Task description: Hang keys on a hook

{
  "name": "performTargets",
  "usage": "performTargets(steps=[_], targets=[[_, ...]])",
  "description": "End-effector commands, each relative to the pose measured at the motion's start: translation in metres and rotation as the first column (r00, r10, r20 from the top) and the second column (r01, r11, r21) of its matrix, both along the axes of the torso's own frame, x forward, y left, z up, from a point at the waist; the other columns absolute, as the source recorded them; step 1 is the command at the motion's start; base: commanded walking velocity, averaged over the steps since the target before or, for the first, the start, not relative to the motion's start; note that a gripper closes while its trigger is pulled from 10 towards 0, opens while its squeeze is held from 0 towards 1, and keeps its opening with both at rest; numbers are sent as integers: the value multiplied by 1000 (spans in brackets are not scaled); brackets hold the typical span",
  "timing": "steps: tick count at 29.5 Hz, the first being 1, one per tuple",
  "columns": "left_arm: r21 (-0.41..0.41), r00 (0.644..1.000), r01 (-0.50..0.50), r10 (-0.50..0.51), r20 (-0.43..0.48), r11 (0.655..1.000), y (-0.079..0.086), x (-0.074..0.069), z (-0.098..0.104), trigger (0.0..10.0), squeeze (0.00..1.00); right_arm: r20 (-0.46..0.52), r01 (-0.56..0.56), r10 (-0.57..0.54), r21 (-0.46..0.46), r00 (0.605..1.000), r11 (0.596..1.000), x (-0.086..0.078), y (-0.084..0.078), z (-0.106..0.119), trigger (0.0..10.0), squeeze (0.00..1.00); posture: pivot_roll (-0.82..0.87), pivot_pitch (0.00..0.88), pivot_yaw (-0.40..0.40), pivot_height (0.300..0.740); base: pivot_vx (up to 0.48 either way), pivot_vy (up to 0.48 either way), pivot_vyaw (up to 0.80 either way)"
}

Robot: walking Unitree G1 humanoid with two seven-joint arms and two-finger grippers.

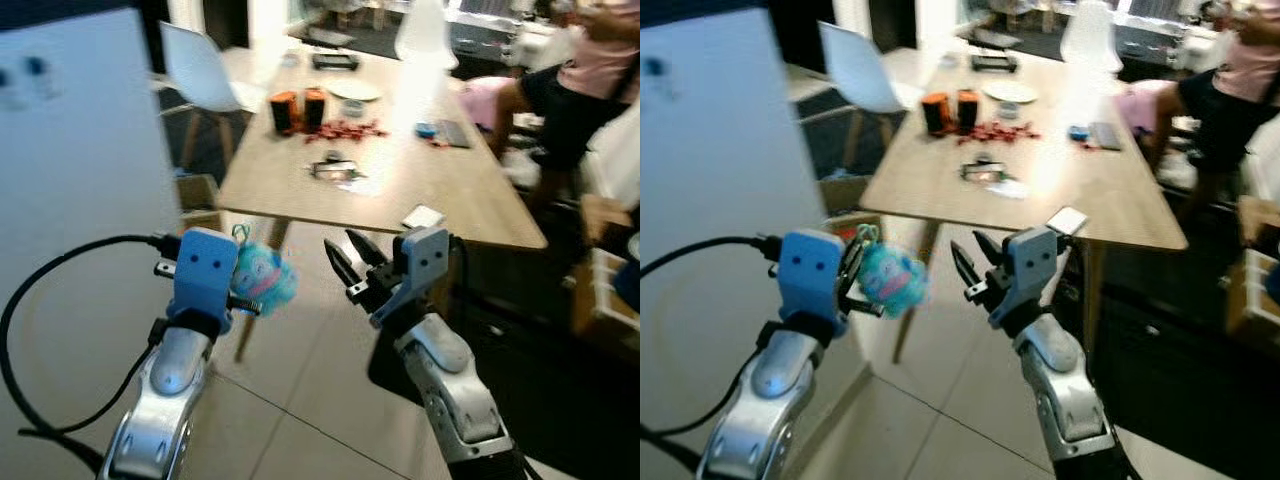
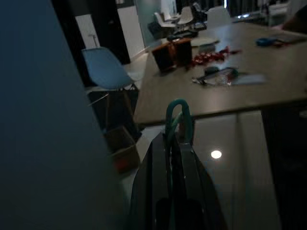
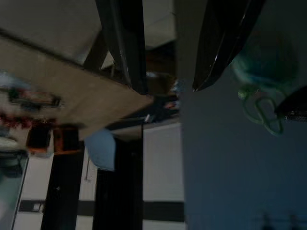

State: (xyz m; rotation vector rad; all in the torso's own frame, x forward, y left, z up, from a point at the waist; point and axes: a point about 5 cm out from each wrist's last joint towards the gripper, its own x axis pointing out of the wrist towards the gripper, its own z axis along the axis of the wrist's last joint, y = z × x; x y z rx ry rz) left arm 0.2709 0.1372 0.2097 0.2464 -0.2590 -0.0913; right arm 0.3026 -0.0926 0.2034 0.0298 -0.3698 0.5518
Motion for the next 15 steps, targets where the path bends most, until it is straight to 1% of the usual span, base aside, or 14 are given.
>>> performTargets(steps=[1,15], targets=[[4,1000,14,-14,14,1000,-4,-2,3,10000,0,11,14,-14,-2,1000,1000,0,-4,2,10000,0,149,135,-61,740,0,0,0],[6,1000,15,-15,6,1000,-4,-4,1,10000,0,10,16,-15,-19,1000,1000,-1,-4,0,10000,0,150,143,-62,740,0,0,0]])
